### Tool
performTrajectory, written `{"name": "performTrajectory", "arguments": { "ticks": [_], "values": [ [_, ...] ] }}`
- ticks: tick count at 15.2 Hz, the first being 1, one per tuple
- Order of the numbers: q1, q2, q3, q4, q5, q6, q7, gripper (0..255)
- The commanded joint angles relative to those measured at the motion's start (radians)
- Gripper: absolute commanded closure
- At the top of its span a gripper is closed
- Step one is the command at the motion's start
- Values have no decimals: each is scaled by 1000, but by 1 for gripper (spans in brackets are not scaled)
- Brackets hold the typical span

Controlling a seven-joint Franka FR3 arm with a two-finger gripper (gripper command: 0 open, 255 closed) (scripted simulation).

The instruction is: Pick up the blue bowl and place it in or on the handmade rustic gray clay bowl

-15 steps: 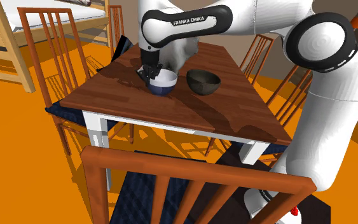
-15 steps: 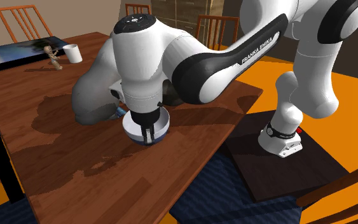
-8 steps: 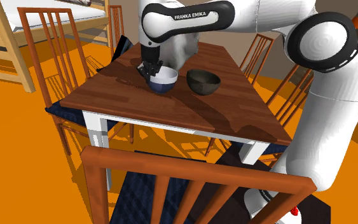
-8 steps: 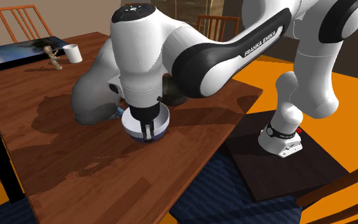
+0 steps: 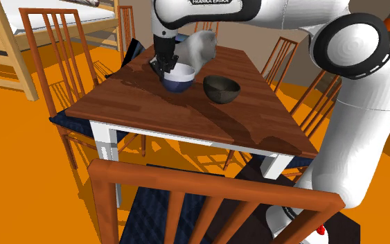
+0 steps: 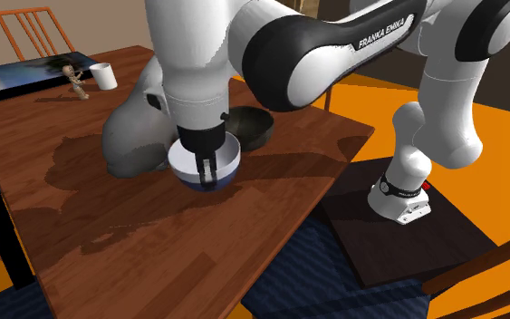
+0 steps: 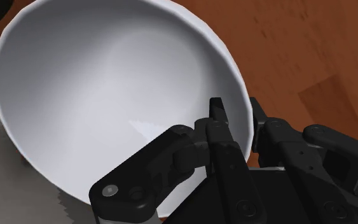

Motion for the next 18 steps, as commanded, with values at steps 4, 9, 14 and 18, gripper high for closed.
{"name": "performTrajectory", "arguments": {
  "ticks": [4, 9, 14, 18],
  "values": [
    [5, 7, 1, 76, 0, -69, -7, 255],
    [11, 21, 2, 164, -3, -143, -14, 255],
    [21, 46, 3, 268, -9, -222, -21, 255],
    [32, 75, 3, 366, -17, -292, -26, 255]
  ]
}}
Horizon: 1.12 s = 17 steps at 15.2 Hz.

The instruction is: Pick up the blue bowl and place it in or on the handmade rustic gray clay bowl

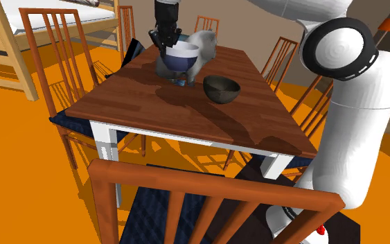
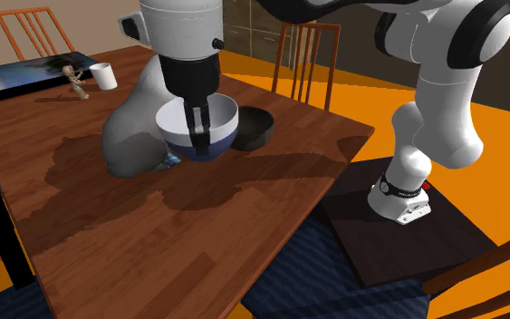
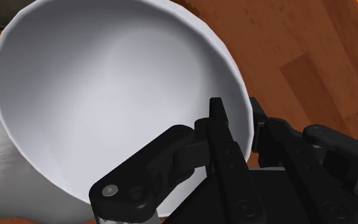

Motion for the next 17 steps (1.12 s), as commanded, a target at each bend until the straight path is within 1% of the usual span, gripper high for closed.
{"name": "performTrajectory", "arguments": {
  "ticks": [1, 3, 6, 9, 13, 17],
  "values": [
    [7, 19, 0, 56, -5, -38, -3, 255],
    [13, 34, 0, 100, -10, -66, -5, 255],
    [-51, -83, -13, -59, 24, -15, -58, 255],
    [-103, -180, -34, -179, 53, 20, -119, 255],
    [-160, -286, -72, -302, 82, 48, -206, 255],
    [-208, -372, -118, -393, 101, 64, -298, 255]
  ]
}}
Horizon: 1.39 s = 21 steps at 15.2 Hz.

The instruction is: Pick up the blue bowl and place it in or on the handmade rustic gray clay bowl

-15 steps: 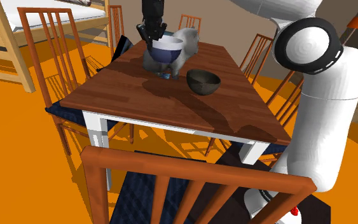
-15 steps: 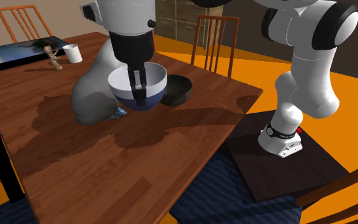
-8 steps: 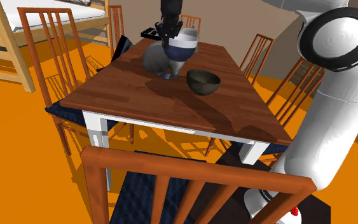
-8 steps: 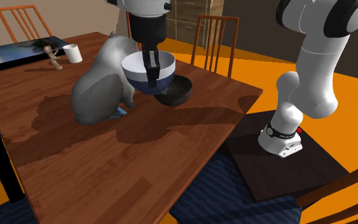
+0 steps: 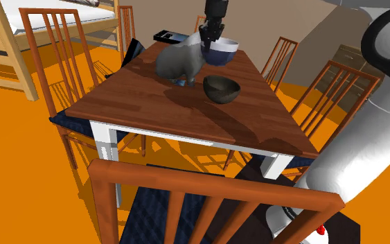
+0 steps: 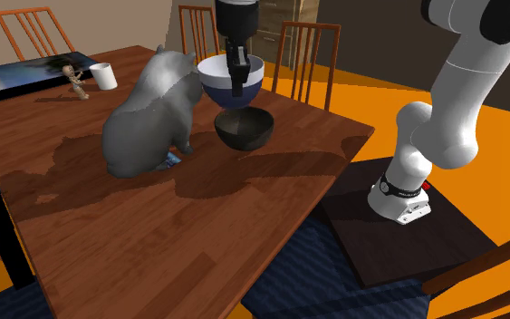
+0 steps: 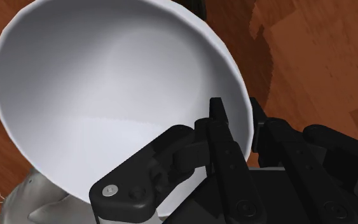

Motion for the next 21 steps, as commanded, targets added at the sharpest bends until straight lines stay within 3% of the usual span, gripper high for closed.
{"name": "performTrajectory", "arguments": {
  "ticks": [1, 4, 21],
  "values": [
    [-24, -45, -25, -45, 8, 5, -50, 255],
    [-52, -88, -58, -86, 14, 10, -110, 255],
    [-52, -135, -61, -370, 16, 246, -93, 255]
  ]
}}
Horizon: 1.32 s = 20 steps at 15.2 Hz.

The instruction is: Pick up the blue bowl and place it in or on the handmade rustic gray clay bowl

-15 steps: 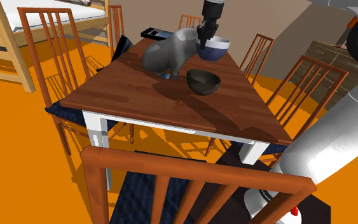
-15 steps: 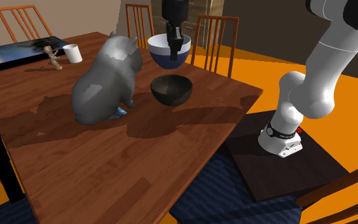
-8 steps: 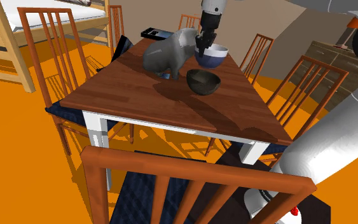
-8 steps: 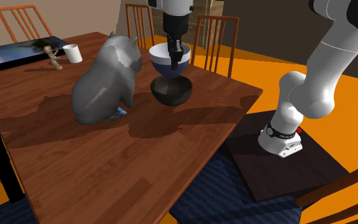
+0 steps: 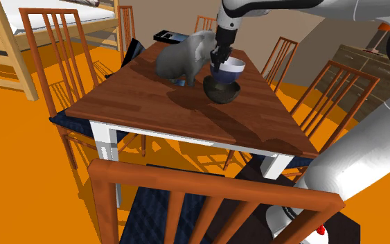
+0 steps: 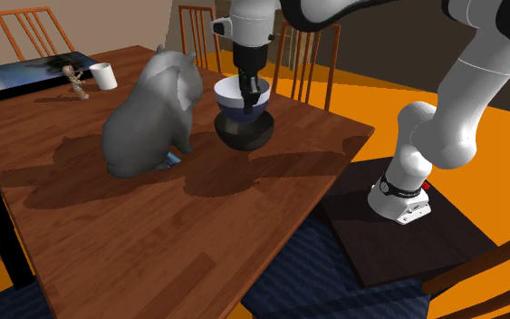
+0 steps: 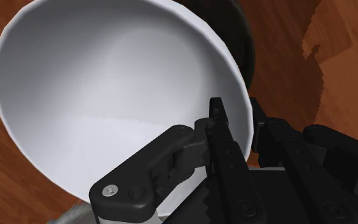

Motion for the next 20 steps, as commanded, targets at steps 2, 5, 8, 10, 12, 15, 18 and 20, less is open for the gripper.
{"name": "performTrajectory", "arguments": {
  "ticks": [2, 5, 8, 10, 12, 15, 18, 20],
  "values": [
    [0, -4, 0, -30, 0, 27, 3, 255],
    [0, -4, 0, -30, 0, 27, 3, 255],
    [0, -4, 0, -30, 0, 27, 3, 255],
    [0, -4, 0, -30, 0, 27, 3, 0],
    [0, -4, 0, -30, 0, 27, 3, 0],
    [2, -5, 2, 3, 1, -7, 3, 0],
    [4, 0, 6, 102, 2, -101, 2, 0],
    [4, 0, 6, 102, 2, -101, 2, 0]
  ]
}}
